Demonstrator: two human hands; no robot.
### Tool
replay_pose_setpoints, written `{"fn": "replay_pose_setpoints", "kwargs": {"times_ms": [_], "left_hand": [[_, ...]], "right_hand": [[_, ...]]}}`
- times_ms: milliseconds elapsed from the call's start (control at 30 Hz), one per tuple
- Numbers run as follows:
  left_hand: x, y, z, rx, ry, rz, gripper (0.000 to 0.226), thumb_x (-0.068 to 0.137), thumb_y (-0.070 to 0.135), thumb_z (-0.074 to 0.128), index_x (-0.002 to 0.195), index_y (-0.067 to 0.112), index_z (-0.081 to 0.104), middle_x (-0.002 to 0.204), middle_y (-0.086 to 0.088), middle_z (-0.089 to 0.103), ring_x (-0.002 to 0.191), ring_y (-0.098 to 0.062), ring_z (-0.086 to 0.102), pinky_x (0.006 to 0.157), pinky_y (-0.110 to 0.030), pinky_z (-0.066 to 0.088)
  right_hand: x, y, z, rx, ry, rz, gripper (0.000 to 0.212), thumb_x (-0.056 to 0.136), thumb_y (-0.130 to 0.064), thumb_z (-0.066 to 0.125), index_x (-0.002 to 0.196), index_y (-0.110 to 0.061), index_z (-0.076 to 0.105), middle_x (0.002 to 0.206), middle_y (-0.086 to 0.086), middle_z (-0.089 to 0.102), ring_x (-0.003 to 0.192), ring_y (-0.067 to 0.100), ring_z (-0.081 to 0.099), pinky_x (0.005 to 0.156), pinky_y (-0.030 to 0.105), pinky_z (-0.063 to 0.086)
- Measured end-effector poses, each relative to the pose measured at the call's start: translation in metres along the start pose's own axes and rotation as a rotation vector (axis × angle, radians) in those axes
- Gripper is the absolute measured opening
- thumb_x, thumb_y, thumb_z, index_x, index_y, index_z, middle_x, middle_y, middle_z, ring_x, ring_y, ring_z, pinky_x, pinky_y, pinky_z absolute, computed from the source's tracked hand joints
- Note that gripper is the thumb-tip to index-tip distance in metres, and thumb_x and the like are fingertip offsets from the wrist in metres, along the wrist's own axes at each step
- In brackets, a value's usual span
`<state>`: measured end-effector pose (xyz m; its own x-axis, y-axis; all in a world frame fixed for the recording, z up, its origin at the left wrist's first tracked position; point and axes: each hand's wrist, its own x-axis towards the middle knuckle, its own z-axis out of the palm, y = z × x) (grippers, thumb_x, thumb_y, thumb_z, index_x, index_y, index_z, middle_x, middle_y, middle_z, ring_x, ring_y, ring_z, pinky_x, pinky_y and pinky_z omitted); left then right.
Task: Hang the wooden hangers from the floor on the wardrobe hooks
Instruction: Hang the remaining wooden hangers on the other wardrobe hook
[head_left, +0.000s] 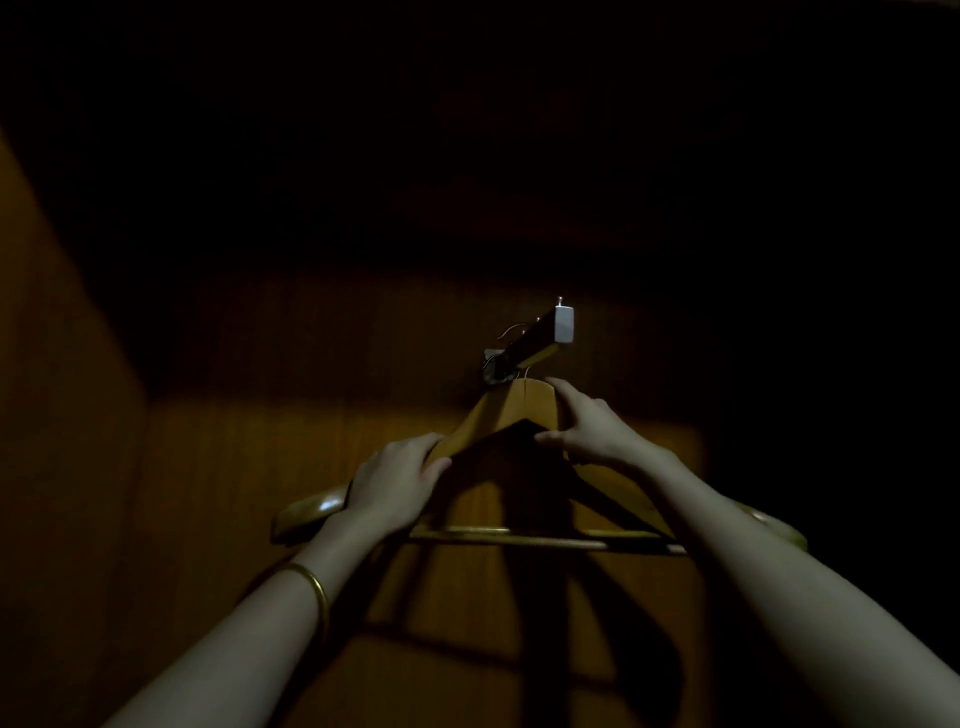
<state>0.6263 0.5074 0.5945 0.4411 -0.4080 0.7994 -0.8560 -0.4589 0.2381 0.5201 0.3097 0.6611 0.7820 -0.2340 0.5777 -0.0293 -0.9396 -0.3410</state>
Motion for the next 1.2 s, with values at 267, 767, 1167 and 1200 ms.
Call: {"fn": "replay_pose_setpoints", "kwargs": {"times_ms": [267, 767, 1167, 1200], "left_hand": [[-0.023, -0.031, 0.020, -0.110, -0.010, -0.058, 0.034, 0.091, 0.032, 0.050, 0.125, 0.025, 0.051, 0.098, 0.005, 0.064, 0.078, -0.013, 0.059, 0.065, -0.025, 0.045], [-0.021, -0.031, 0.045, -0.081, 0.155, -0.110, 0.025, 0.085, 0.032, 0.060, 0.108, 0.022, 0.059, 0.111, 0.004, 0.056, 0.108, -0.015, 0.045, 0.083, -0.025, 0.036], [-0.023, -0.040, 0.032, -0.168, 0.163, -0.108, 0.027, 0.086, 0.023, 0.059, 0.111, 0.014, 0.058, 0.114, -0.004, 0.053, 0.111, -0.021, 0.044, 0.090, -0.028, 0.035], [-0.024, -0.040, 0.031, -0.174, 0.142, -0.108, 0.027, 0.087, 0.020, 0.059, 0.113, 0.014, 0.057, 0.115, -0.004, 0.053, 0.112, -0.021, 0.044, 0.092, -0.029, 0.035]], "right_hand": [[-0.001, 0.001, 0.033, -0.050, -0.063, -0.042, 0.093, 0.086, -0.021, 0.062, 0.144, -0.041, -0.008, 0.144, 0.016, 0.038, 0.119, 0.029, 0.052, 0.099, 0.041, 0.047], [-0.015, 0.008, 0.046, -0.340, 0.175, -0.015, 0.087, 0.088, -0.025, 0.059, 0.144, -0.042, -0.005, 0.127, 0.014, 0.038, 0.109, 0.025, 0.046, 0.087, 0.034, 0.046], [-0.020, 0.000, 0.051, -0.340, 0.171, 0.013, 0.094, 0.085, -0.030, 0.062, 0.143, -0.043, -0.011, 0.120, 0.014, 0.045, 0.100, 0.024, 0.052, 0.082, 0.038, 0.052], [-0.021, 0.001, 0.051, -0.340, 0.176, 0.016, 0.091, 0.088, -0.027, 0.059, 0.143, -0.043, -0.012, 0.120, 0.014, 0.046, 0.099, 0.024, 0.052, 0.081, 0.037, 0.052]]}}
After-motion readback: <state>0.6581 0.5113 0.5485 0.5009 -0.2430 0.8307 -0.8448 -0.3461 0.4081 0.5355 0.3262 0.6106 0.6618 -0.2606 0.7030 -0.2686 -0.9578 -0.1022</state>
